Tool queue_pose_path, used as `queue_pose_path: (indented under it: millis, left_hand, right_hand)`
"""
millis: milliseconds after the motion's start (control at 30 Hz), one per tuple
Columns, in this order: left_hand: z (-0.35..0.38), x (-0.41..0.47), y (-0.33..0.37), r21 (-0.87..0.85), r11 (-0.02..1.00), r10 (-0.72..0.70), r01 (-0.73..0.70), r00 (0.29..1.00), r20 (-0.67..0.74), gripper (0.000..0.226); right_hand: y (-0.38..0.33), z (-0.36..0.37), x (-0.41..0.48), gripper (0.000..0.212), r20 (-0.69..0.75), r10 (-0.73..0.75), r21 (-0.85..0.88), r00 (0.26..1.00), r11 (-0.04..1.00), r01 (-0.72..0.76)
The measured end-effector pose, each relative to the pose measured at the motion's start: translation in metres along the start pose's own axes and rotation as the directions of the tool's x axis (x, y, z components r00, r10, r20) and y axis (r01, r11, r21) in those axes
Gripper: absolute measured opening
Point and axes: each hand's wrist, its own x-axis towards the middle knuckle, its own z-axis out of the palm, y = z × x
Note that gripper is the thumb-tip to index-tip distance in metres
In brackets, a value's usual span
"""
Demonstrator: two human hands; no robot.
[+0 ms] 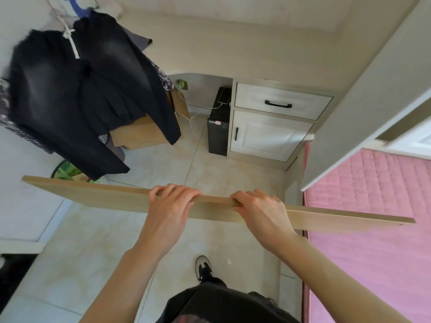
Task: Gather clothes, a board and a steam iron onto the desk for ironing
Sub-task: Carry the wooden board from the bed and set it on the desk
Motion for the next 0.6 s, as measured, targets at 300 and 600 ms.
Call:
queue_pose_path:
  millis: [300, 600]
  left_hand:
    - [-0.037, 0.061, -0.079, 0.024, 0.999, 0.039, -0.038, 0.998, -0.049, 0.022]
    - [-0.058, 0.169, -0.109, 0.099, 0.992, 0.091, -0.080, 0.990, -0.109, 0.023]
  right_hand:
    - [-0.044, -0.010, 0.095, 0.017, -0.015, -0.030, 0.049, 0.999, 0.998, 0.030]
    - [-0.031, -0.041, 0.198, 0.019, -0.095, -0.014, 0.083, 0.995, 0.996, 0.022]
